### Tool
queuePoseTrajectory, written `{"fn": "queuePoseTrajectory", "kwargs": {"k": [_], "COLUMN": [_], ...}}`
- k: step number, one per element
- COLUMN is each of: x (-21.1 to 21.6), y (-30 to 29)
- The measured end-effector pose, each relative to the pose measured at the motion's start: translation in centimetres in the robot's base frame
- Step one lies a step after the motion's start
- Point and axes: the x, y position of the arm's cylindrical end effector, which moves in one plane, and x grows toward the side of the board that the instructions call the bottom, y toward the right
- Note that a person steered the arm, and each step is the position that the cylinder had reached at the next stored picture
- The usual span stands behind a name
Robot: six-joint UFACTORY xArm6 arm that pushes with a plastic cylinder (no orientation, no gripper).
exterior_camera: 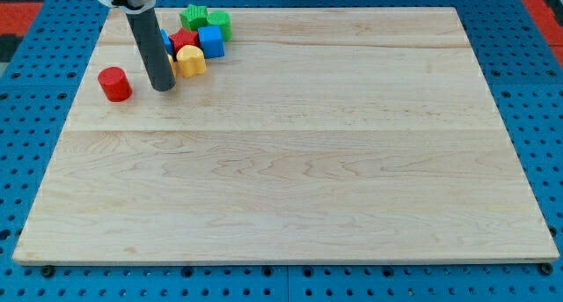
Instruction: Push the yellow hexagon into the group of blocks
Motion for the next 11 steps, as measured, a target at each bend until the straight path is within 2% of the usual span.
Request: {"fn": "queuePoseTrajectory", "kwargs": {"k": [1,3,7,9,11], "x": [0.5,1.0,-1.4,5.9,5.9], "y": [-0.1,-4.5,-0.4,-2.5,-10.8]}}
